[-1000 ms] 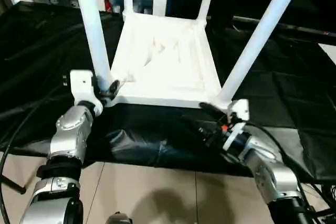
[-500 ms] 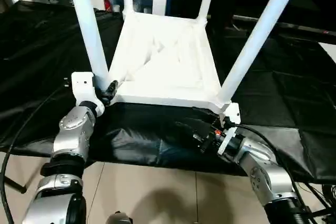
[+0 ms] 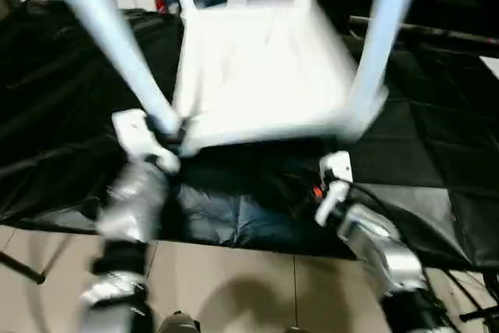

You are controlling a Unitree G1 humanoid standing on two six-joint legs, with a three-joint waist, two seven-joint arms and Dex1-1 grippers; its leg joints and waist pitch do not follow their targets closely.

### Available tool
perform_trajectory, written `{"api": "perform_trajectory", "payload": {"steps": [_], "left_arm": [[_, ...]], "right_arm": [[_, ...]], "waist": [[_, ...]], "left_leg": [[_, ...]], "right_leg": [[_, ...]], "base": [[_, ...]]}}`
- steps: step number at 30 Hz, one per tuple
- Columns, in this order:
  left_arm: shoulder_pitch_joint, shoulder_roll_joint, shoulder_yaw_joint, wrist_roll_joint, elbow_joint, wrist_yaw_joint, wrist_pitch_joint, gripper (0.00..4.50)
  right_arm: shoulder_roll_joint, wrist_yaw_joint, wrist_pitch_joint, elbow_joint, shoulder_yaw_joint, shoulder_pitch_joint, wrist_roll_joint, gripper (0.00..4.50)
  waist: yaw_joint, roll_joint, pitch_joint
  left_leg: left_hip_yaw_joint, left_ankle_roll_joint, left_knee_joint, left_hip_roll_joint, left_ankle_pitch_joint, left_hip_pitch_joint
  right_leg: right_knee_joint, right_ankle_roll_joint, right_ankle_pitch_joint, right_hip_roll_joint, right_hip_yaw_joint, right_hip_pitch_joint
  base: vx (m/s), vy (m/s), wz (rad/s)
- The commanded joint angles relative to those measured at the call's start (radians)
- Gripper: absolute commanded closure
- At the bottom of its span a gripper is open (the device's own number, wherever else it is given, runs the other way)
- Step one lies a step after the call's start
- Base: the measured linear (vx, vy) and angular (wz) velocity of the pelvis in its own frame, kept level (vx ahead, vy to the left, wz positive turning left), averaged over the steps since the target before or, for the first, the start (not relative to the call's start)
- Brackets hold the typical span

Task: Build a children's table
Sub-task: Flip table

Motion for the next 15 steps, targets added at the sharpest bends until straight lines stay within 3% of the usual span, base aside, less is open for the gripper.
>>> {"api": "perform_trajectory", "payload": {"steps": [1, 7, 8, 9, 10, 12, 14, 15], "left_arm": [[-0.004, -0.028, -0.037, -0.028, -0.102, -0.006, 0.011, 1.51], [0.011, -0.058, -0.050, -0.012, -0.166, 0.024, 0.039, 1.53], [0.015, -0.064, -0.051, -0.007, -0.181, 0.039, 0.043, 1.53], [0.015, -0.064, -0.051, -0.007, -0.181, 0.039, 0.043, 1.53], [0.021, -0.069, -0.051, -0.007, -0.192, 0.059, 0.045, 1.53], [0.032, -0.080, -0.053, -0.016, -0.212, 0.080, 0.050, 1.53], [0.035, -0.082, -0.056, -0.015, -0.217, 0.079, 0.051, 1.53], [0.038, -0.088, -0.059, -0.009, -0.226, 0.079, 0.056, 1.53]], "right_arm": [[0.022, -0.020, 0.004, 0.028, -0.053, -0.036, 0.052, 0.00], [0.056, -0.014, -0.026, 0.066, -0.098, -0.098, 0.102, 0.00], [0.069, -0.010, -0.016, 0.073, -0.123, -0.120, 0.136, 0.00], [0.069, -0.010, -0.016, 0.073, -0.123, -0.120, 0.136, 0.00], [0.082, -0.019, -0.004, 0.089, -0.151, -0.149, 0.168, 0.00], [0.106, -0.086, -0.002, 0.177, -0.218, -0.233, 0.201, 0.00], [0.109, -0.107, -0.005, 0.203, -0.231, -0.252, 0.203, 0.00], [0.111, -0.134, -0.006, 0.240, -0.244, -0.277, 0.203, 0.00]], "waist": [[-0.001, 0.006, -0.071], [-0.001, 0.009, -0.072], [-0.002, -0.001, -0.071], [-0.002, 0.002, -0.072], [-0.002, -0.002, -0.073], [-0.009, 0.001, -0.073], [-0.012, -0.005, -0.074], [-0.011, -0.001, -0.075]], "left_leg": [[-0.013, 0.100, -0.059, 0.051, 0.014, 0.013], [-0.013, 0.098, -0.058, 0.052, 0.031, 0.016], [-0.011, 0.097, -0.059, 0.051, 0.034, 0.015], [-0.012, 0.096, -0.059, 0.051, 0.035, 0.013], [-0.012, 0.098, -0.058, 0.050, 0.040, 0.014], [-0.012, 0.094, -0.060, 0.050, 0.038, 0.013], [-0.011, 0.094, -0.057, 0.048, 0.048, 0.013], [-0.010, 0.098, -0.055, 0.045, 0.068, 0.012]], "right_leg": [[-0.054, -0.280, 0.247, -0.093, 0.052, 0.056], [-0.053, -0.256, 0.247, -0.091, 0.052, 0.055], [-0.054, -0.255, 0.245, -0.090, 0.051, 0.057], [-0.051, -0.258, 0.248, -0.092, 0.052, 0.058], [-0.052, -0.258, 0.249, -0.091, 0.051, 0.058], [-0.052, -0.269, 0.226, -0.092, 0.050, 0.056], [-0.052, -0.269, 0.232, -0.090, 0.050, 0.057], [-0.049, -0.266, 0.251, -0.089, 0.051, 0.057]], "base": [[0.000, 0.000, 0.00], [0.000, 0.000, 0.00], [0.000, 0.000, 0.00], [0.000, 0.000, 0.00], [0.000, 0.000, 0.00], [0.000, 0.000, 0.00], [0.000, 0.000, 0.00], [0.000, 0.000, 0.00]]}}
